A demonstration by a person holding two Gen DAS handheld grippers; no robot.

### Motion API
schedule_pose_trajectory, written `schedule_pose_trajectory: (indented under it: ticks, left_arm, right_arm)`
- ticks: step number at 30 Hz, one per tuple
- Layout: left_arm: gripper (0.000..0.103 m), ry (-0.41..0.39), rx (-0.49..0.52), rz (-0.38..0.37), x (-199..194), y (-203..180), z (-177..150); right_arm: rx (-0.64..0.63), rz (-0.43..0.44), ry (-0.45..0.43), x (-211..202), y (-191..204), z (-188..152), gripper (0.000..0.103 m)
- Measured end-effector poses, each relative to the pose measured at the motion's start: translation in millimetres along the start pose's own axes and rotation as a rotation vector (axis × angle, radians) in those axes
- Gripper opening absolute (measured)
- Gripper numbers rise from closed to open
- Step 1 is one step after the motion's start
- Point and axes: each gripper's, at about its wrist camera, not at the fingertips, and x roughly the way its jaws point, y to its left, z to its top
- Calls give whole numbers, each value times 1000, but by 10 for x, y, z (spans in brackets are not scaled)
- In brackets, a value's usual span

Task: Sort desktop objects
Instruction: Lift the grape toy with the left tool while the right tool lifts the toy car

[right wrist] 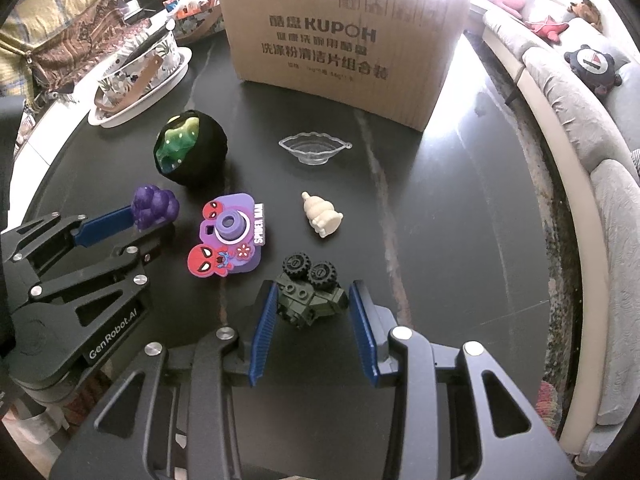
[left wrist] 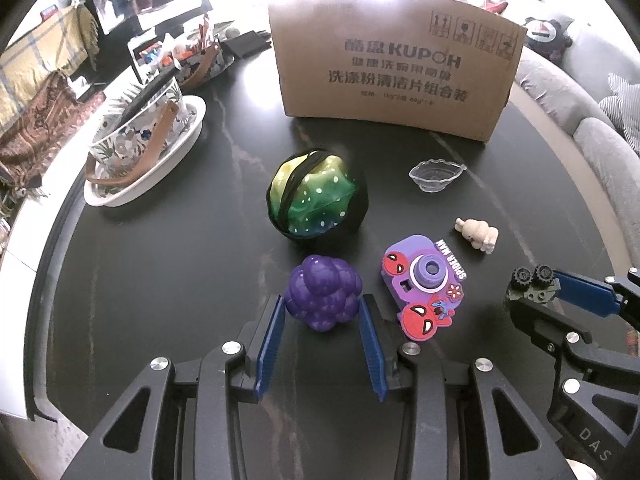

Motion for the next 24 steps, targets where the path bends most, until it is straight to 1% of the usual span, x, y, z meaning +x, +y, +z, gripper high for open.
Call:
schedule_pose_trajectory:
  ticks: [9, 17, 22, 24]
  left_arm:
    - [35, -28, 16, 4, -118, -50, -26]
    - [35, -64, 18, 35, -231, -43, -8]
    - [35, -76, 21, 23, -320, -55, 28]
    - [35, -77, 27, 0, -364, -64, 45]
  right_arm:
    - [-8, -4, -15, -84, 32, -3, 34]
    - [-10, -5, -38, -176, 38, -7, 34]
    - [-10, 0, -55, -243, 40, 2, 34]
    - [-11, 2, -64, -274, 39, 10, 34]
